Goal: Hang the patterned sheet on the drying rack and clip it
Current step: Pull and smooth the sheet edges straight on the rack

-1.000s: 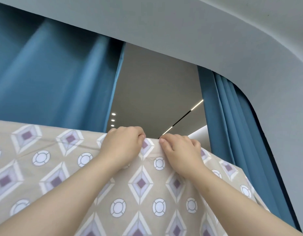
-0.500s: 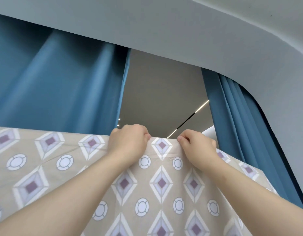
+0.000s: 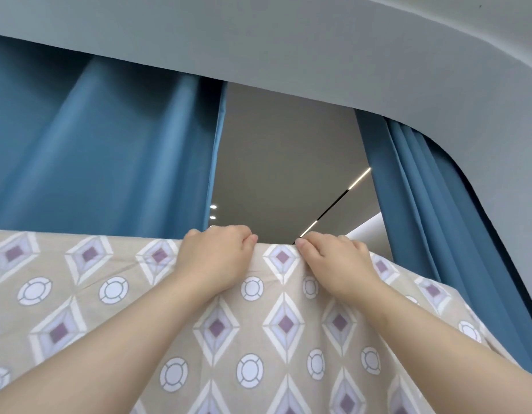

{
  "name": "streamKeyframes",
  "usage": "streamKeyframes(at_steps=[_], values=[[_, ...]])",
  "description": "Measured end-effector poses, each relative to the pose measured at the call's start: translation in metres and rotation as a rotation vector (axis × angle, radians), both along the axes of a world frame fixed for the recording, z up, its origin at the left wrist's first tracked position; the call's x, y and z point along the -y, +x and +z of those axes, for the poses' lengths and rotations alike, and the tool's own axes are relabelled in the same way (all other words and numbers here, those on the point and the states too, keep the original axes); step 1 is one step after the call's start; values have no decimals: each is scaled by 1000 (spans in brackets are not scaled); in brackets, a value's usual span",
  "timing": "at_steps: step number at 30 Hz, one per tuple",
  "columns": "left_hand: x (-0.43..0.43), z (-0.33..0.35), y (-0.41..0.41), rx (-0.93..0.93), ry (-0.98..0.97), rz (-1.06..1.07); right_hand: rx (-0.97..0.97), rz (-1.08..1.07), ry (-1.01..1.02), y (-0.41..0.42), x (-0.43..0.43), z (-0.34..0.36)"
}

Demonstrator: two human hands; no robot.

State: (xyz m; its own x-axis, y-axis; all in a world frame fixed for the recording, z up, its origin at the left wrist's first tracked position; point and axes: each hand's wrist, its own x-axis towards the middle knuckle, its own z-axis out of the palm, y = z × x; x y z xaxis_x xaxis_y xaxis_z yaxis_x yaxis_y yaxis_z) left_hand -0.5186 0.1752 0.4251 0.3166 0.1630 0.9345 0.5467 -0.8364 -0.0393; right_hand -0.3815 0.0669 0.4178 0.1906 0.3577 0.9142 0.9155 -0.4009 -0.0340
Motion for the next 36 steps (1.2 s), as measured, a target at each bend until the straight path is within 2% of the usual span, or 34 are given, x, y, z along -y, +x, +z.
streamKeyframes(at_steps=[6, 10, 12, 15, 18, 24, 29, 36], values=[[-8, -3, -1, 26, 107, 210, -7, -68, 38, 18, 14, -5], [-1, -5, 10, 33, 107, 225, -50, -128, 82, 21, 17, -6], [3, -6, 14, 33, 80, 208, 1, -174, 100, 15, 13, -9], [6, -9, 14, 28, 100, 176, 165, 25, 26, -5, 0, -15], [1, -10, 0, -28, 92, 128, 105, 122, -23, -21, -8, -12], [-38, -11, -73, 71, 19, 188, 30, -88, 71, -38, -17, -10], [-69, -10, -128, 69, -24, 172, 121, 49, 57, -105, -52, -17], [-136, -10, -227, 25, 0, 154, 116, 205, -44, -235, -135, -9]])
